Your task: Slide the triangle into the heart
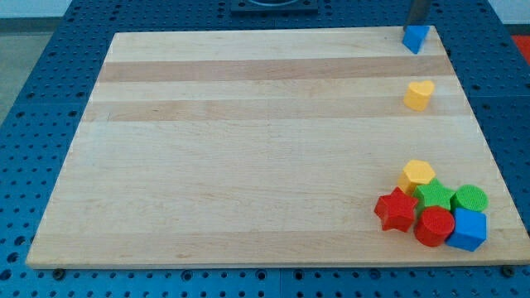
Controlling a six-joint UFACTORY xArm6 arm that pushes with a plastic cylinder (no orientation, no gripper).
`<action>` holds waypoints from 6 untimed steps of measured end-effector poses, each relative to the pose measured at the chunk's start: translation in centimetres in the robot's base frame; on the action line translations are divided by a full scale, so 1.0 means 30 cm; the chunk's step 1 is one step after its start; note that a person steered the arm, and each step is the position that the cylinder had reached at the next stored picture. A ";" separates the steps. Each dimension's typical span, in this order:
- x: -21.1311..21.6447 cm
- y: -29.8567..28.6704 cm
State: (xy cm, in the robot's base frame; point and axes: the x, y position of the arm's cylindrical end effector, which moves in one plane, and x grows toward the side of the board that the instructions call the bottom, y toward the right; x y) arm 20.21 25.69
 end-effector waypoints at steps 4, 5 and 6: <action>0.045 0.003; 0.110 -0.009; 0.160 -0.051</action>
State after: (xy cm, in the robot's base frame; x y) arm 25.00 24.16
